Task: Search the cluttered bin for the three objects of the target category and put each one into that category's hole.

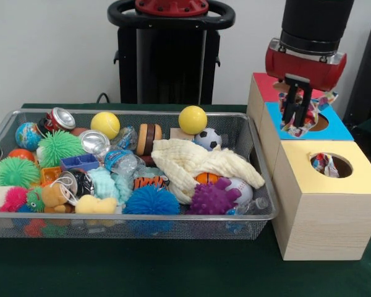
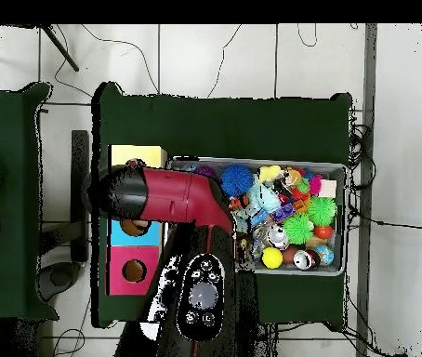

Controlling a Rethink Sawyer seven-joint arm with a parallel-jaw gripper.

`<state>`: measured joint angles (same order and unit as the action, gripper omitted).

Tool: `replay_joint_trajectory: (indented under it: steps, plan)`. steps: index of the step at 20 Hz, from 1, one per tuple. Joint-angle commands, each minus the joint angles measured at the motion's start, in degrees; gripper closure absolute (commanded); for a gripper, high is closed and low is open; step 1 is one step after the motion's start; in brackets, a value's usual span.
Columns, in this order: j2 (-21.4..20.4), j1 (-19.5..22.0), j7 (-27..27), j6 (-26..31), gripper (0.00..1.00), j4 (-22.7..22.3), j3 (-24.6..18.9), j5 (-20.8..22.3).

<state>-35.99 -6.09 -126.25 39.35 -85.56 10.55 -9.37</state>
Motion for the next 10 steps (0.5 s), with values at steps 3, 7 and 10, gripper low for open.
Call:
replay_joint_trajectory:
  steps: [3, 7, 10]
  plan:
    - [6.38, -2.59, -19.95, -1.31, 1.00, 2.32, 1.99, -4.61]
    - [7.60, -4.04, -21.20, -2.45, 1.00, 2.82, 2.79, -5.66]
    - [8.82, -5.17, -22.20, -3.77, 1.00, 3.06, 3.23, -6.63]
